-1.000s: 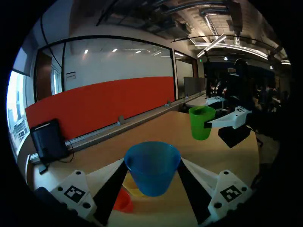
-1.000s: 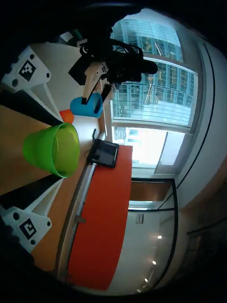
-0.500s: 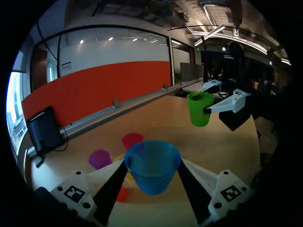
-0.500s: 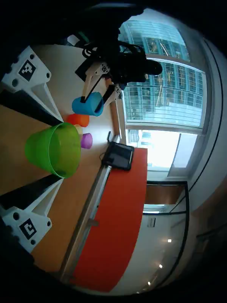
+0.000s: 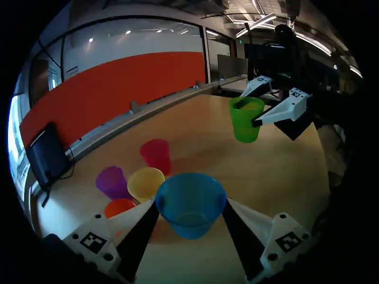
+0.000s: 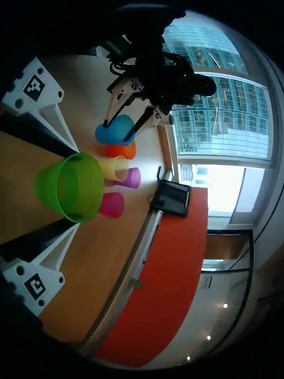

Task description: Pour water

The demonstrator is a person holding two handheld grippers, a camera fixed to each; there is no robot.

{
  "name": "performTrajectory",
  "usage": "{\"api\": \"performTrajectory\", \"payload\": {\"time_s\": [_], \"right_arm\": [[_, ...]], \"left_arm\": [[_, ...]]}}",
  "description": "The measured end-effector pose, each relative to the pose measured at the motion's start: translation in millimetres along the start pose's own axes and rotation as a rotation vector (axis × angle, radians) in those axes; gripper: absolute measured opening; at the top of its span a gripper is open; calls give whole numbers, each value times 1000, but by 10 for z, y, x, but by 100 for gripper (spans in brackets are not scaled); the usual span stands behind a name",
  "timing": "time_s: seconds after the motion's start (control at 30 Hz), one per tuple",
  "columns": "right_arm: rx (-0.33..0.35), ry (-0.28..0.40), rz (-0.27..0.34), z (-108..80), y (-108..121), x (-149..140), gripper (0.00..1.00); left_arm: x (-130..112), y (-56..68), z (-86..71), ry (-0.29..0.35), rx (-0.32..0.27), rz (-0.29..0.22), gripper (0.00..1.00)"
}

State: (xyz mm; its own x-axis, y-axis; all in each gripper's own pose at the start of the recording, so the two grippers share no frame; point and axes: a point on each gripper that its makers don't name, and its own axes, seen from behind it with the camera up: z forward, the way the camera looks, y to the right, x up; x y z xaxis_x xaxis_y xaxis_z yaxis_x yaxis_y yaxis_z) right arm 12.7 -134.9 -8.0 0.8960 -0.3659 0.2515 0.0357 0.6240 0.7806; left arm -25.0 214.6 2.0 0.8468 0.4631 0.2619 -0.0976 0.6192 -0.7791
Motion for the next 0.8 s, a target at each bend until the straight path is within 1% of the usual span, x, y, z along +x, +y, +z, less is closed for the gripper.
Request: {"api": "performTrajectory", "payload": {"time_s": [0.27,0.37,0.57,0.8], "right_arm": [[15,-62,0,96,9,-191,89],[15,-80,-5,125,19,-252,89],[17,-104,1,167,43,-342,89],[14,-119,3,191,72,-411,89]], "left_arm": [[-220,41,138,-71,-26,-2,88],[-277,55,191,-84,-35,-8,88],[-361,75,274,-99,-47,-29,88],[-405,68,309,-102,-53,-41,88]]}}
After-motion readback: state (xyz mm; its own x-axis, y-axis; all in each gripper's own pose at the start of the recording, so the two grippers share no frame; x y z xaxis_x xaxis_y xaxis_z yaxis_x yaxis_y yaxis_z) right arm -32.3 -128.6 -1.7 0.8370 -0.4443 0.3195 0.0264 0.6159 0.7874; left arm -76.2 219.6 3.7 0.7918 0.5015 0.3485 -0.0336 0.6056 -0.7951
